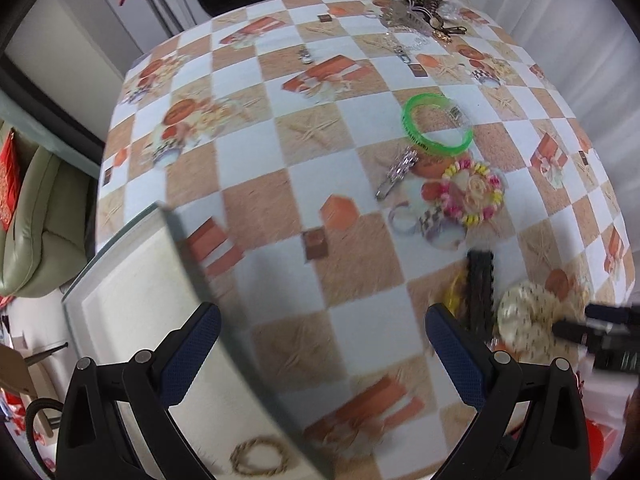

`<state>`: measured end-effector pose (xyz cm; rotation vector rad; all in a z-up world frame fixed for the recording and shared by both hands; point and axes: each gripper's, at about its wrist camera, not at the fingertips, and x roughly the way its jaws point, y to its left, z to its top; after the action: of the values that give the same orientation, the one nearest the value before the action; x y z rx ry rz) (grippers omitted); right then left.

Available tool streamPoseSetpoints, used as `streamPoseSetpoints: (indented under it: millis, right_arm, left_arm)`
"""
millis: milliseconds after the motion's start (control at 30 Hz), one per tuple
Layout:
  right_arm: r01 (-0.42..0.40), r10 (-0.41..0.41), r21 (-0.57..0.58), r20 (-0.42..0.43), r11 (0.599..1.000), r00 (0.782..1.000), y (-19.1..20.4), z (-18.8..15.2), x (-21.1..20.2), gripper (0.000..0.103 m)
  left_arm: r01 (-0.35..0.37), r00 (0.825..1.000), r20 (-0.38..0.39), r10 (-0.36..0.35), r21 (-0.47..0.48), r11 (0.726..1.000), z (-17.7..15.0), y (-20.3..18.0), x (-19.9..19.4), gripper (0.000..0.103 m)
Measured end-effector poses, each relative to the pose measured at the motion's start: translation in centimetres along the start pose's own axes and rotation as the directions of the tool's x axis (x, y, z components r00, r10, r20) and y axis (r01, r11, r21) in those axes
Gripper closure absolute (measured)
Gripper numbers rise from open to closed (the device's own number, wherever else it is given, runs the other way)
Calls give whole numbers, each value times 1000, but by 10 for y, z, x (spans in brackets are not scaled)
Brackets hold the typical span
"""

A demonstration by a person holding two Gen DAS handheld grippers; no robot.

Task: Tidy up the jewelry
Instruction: 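Grasp the star hair clip with the left tool while the right tool grasps the polka-dot scrunchie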

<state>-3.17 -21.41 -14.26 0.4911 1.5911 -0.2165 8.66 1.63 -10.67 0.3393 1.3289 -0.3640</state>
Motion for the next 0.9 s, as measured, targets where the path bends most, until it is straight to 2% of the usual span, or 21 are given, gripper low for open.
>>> streamPoseSetpoints:
  millis: [233,600,667,833,900]
  right_arm:
    - [-14,13,-47,-31,999,999,2,-3,16,19]
    - [5,-13,-144,-59,990,998,18,0,41,19]
    - [21,-30,-170,-52,985,998,22,0,42,19]
    - [75,-84,-228,-29,971,996,40,3,49,19]
    - [96,-104,-248,-19,964,994,45,3,51,19]
  left_arm:
    - [-1,1000,1,1,45,999,39,-25,33,0]
    - [-5,1000,-3,5,75,997,77,-43,72,0]
    - [-5,1000,-12,6,77,997,81,-44,79,10]
    - [11,1000,-17,-9,96,995,87,-50,89,10]
    - [20,1000,-9,-19,106,994,88,-52,89,18]
